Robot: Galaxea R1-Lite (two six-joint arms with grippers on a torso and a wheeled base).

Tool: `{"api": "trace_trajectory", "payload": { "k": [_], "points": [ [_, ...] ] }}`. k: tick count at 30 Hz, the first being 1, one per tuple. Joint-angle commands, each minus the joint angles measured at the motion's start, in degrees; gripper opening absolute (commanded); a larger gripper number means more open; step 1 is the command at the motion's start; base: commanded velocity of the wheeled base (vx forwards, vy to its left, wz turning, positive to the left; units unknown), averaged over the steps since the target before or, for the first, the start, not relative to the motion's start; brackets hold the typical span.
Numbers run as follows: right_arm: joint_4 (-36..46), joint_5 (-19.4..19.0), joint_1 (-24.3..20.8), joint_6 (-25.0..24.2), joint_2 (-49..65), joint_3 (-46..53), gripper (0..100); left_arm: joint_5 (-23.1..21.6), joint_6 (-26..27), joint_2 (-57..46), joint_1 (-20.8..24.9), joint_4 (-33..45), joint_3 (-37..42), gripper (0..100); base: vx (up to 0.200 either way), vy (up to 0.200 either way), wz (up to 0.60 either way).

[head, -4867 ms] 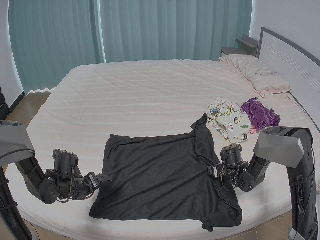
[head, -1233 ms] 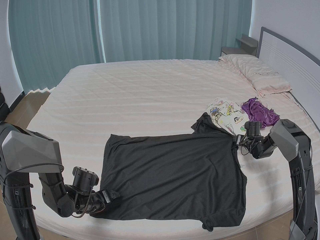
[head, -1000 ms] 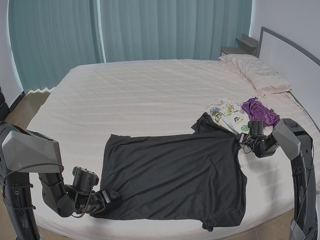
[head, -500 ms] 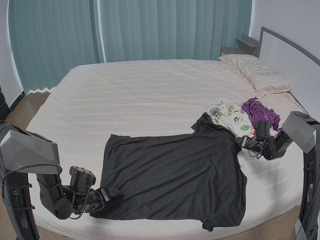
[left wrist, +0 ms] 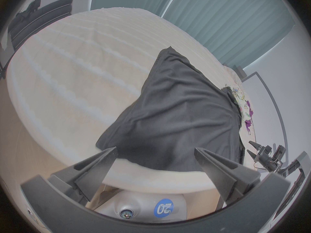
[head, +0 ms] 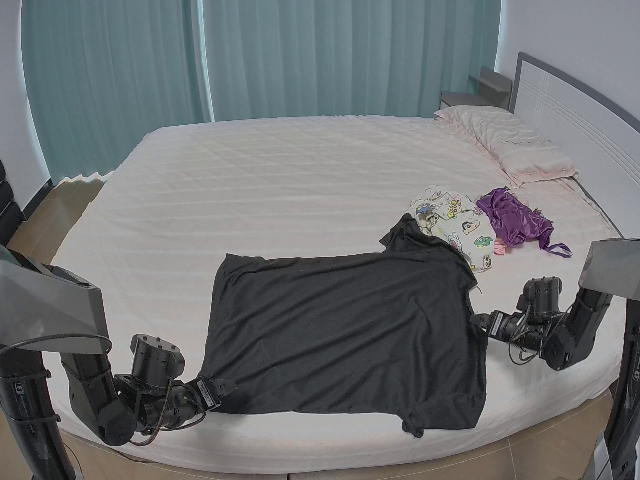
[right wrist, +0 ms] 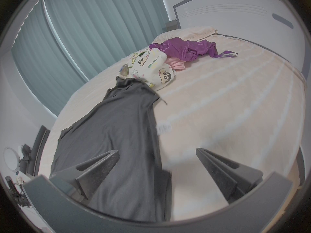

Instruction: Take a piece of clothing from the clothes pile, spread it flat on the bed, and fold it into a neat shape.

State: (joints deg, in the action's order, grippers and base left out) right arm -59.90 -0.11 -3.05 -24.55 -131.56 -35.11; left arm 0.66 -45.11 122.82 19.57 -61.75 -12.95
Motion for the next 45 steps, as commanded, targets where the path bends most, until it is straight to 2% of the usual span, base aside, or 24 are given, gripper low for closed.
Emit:
{"api": "trace_trajectory", "payload": {
  "k": [1,8,10,14,15,25,26,32,38,42,45],
  "points": [
    [-9.9,-2.8,-2.6,-2.5,1.7,13.8,100,0.1,0.1,-2.6,2.9,0.5,2.9,100,0.000,0.000,0.00],
    [-15.2,-6.6,-4.0,-5.1,-0.3,20.6,100,0.4,0.4,-2.1,1.8,5.3,0.9,100,0.000,0.000,0.00],
    [-19.0,-8.2,-4.8,-5.0,-2.7,23.7,100,0.7,0.5,-0.3,1.5,5.1,0.4,100,0.000,0.000,0.00],
    [-26.0,-8.2,-6.4,-5.3,-6.9,26.6,100,0.8,0.5,0.8,1.1,5.1,-0.2,100,0.000,0.000,0.00],
    [-29.7,-8.1,-7.1,-4.8,-9.7,28.0,100,0.8,0.3,1.3,1.1,5.5,-1.3,100,0.000,0.000,0.00],
    [-29.8,-8.5,-7.6,-5.2,-8.9,29.9,100,3.5,0.3,6.1,-0.3,5.4,-6.1,100,0.000,0.000,0.00],
    [-29.8,-9.0,-7.6,-5.2,-8.4,30.4,100,3.9,0.3,6.4,-0.5,5.5,-6.7,0,0.000,0.000,0.00],
    [-29.7,-12.7,-7.2,-5.0,-8.1,31.7,100,6.6,0.5,7.6,-0.2,4.7,-7.0,0,0.000,0.000,0.00],
    [-29.8,-12.2,-6.8,-5.4,-9.9,28.1,100,7.3,0.4,7.3,-0.8,4.4,-7.3,0,0.000,0.000,0.00],
    [-29.7,-11.9,-5.7,-5.6,-10.5,25.4,100,7.3,0.2,4.9,-2.4,-0.1,-7.0,0,0.000,0.000,0.00],
    [-29.7,-11.9,-5.0,-5.5,-11.4,23.2,100,7.3,0.2,4.4,-3.0,-0.7,-6.7,0,0.000,0.000,0.00]
  ]
}}
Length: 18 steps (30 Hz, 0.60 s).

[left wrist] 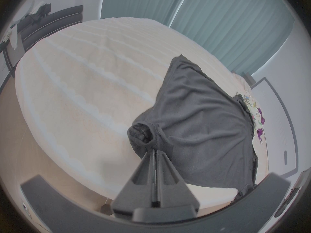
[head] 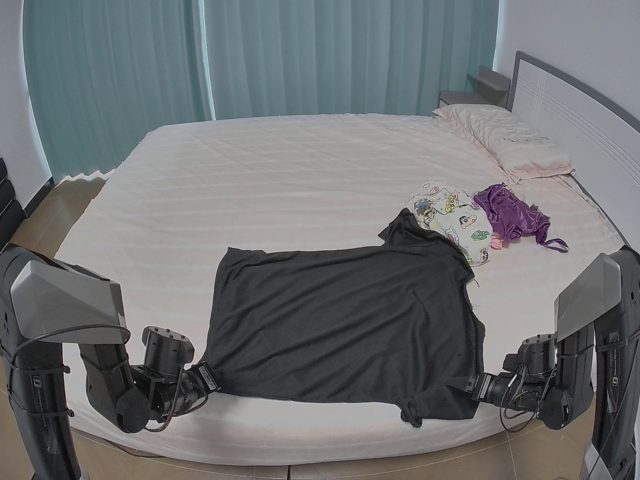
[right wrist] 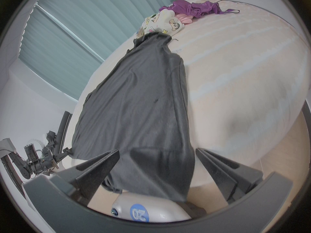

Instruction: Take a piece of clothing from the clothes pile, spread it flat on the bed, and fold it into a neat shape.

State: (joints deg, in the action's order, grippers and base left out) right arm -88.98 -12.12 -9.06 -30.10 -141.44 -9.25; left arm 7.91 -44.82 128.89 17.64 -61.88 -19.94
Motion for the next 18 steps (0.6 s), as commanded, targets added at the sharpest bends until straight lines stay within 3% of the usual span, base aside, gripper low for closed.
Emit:
{"api": "trace_trajectory", "payload": {
  "k": [1,6,7,18],
  "points": [
    [-0.7,0.2,1.3,0.0,-1.7,-3.2,100,0.0,-0.1,-1.5,-1.0,-0.6,0.4,0,0.000,0.000,0.00],
    [-0.6,0.6,1.5,0.3,-2.0,-5.5,100,0.0,-0.1,-1.2,-1.0,-0.7,0.5,0,0.000,0.000,0.00],
    [-0.6,0.6,1.6,0.4,-2.0,-5.7,0,0.0,-0.1,-1.2,-1.0,-0.7,0.5,0,0.000,0.000,0.00],
    [-0.7,1.0,2.7,0.7,-2.6,-10.4,0,-0.1,-0.2,-1.2,-1.0,-0.7,0.7,0,0.000,0.000,0.00]
  ]
}}
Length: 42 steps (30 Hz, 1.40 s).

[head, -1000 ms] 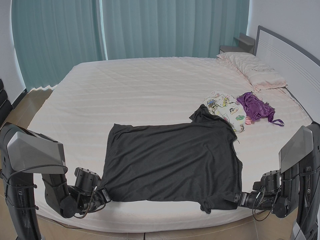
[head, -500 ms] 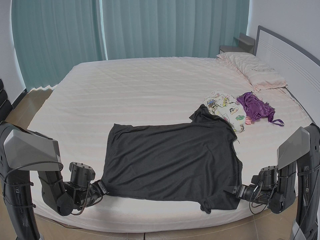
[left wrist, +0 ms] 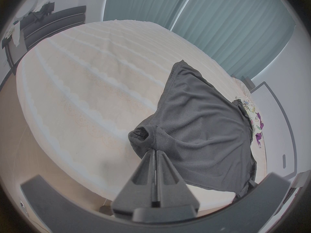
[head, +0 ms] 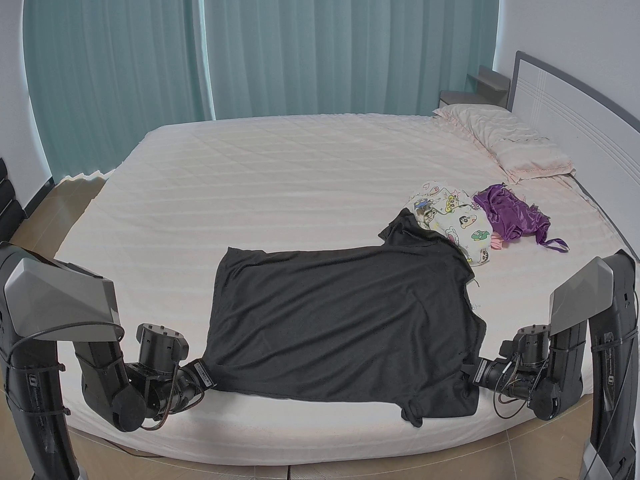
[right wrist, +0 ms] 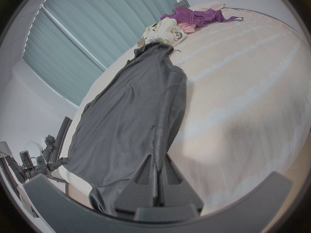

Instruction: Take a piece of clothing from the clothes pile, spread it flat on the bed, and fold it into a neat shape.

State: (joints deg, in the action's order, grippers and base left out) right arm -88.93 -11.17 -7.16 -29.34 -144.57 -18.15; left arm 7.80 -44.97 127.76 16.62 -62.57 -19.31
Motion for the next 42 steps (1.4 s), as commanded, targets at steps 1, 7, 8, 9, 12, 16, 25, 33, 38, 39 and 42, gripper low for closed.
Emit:
{"api": "trace_trajectory", "payload": {
  "k": [1,7,8,9,12,16,25,33,38,39,42],
  "points": [
    [-0.6,-0.1,1.1,-0.1,1.9,-2.2,0,0.0,0.0,-0.1,0.0,0.0,0.0,0,0.000,0.000,0.00],
    [-0.2,-1.2,2.8,-0.5,8.2,-3.9,0,0.0,0.0,0.0,-0.4,0.0,0.0,0,0.000,0.000,0.00],
    [-0.2,-1.5,2.9,-0.5,8.4,-4.2,0,0.0,0.0,0.0,-0.4,-0.1,0.0,0,0.000,0.000,0.00],
    [-0.2,-1.6,2.9,-0.5,8.4,-4.3,0,0.0,0.1,0.0,-0.4,-0.1,0.0,0,0.000,0.000,0.00],
    [-0.1,-1.7,2.9,-0.5,7.6,-6.2,0,0.0,0.0,0.2,-0.4,0.0,0.0,0,0.000,0.000,0.00],
    [1.5,-1.8,2.8,-0.4,5.8,-9.7,0,0.0,0.0,1.1,-0.4,-0.3,0.0,0,0.000,0.000,0.00],
    [14.8,-1.5,2.3,-0.1,4.9,-21.8,100,0.0,0.1,2.1,-0.4,-0.6,-0.3,0,0.000,0.000,0.00],
    [18.1,-1.1,2.2,0.0,2.9,-28.6,100,-0.1,0.0,2.8,-0.5,-0.6,-0.4,0,0.000,0.000,0.00],
    [19.2,-1.6,2.3,0.0,4.8,-24.2,100,-0.1,0.1,3.3,-0.5,-0.6,-0.5,0,0.000,0.000,0.00],
    [19.2,-1.6,2.5,0.0,5.0,-23.5,100,-0.1,0.1,3.3,-0.5,-0.6,-0.6,0,0.000,0.000,0.00],
    [18.8,-1.6,3.5,0.3,5.0,-21.0,100,0.0,0.1,3.3,-0.5,-0.6,-0.6,0,0.000,0.000,0.00]
  ]
}}
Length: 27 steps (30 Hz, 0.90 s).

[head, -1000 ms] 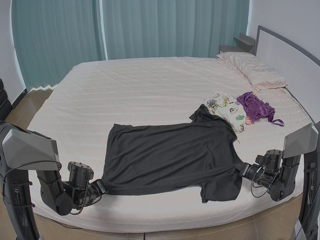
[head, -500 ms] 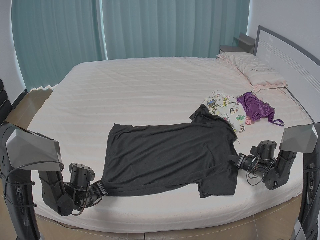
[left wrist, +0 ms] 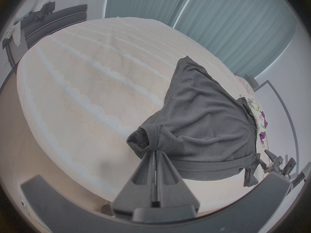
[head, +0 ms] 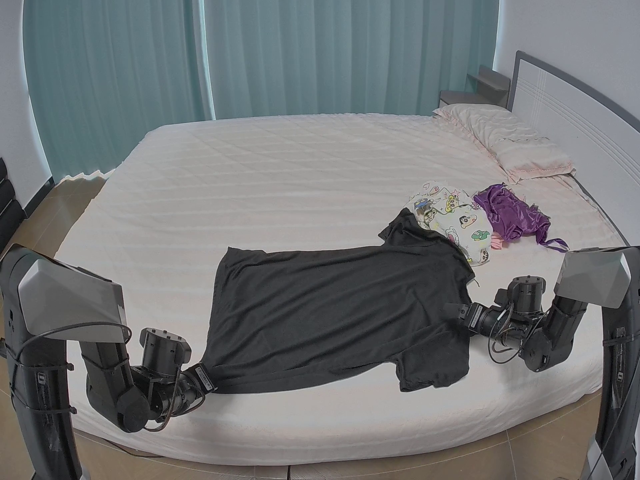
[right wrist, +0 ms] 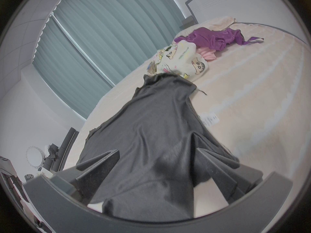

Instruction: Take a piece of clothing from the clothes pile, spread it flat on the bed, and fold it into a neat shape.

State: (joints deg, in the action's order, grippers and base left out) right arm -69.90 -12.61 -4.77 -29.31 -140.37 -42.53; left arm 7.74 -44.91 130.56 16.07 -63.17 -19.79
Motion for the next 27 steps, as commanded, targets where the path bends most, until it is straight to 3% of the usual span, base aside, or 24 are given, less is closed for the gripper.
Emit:
{"api": "trace_trajectory", "payload": {
  "k": [1,5,7,12,22,23,27],
  "points": [
    [-0.3,-0.2,1.6,0.6,1.0,4.4,100,0.0,0.0,0.5,0.0,0.0,0.0,0,0.000,0.000,0.00],
    [-0.9,-1.4,2.6,1.6,1.9,7.0,100,0.0,0.0,0.5,0.0,0.0,0.0,0,0.000,0.000,0.00],
    [-4.5,-6.1,3.6,2.9,3.5,12.3,100,0.0,0.0,0.5,0.0,0.0,-0.1,0,0.000,0.000,0.00],
    [-7.7,-11.3,3.9,6.5,3.6,17.7,100,0.0,0.0,0.5,0.0,0.0,0.0,0,0.000,0.000,0.00],
    [-7.4,-11.1,0.5,7.1,-2.2,14.7,100,0.0,0.0,0.4,0.0,0.0,0.1,0,0.000,0.000,0.00],
    [-6.7,-11.1,0.5,7.0,-2.5,14.0,0,0.0,0.0,0.4,0.0,0.0,0.1,0,0.000,0.000,0.00],
    [-3.1,-9.4,0.2,6.9,-2.4,10.2,0,0.0,0.0,0.4,0.0,-0.1,0.1,0,0.000,0.000,0.00]
  ]
}}
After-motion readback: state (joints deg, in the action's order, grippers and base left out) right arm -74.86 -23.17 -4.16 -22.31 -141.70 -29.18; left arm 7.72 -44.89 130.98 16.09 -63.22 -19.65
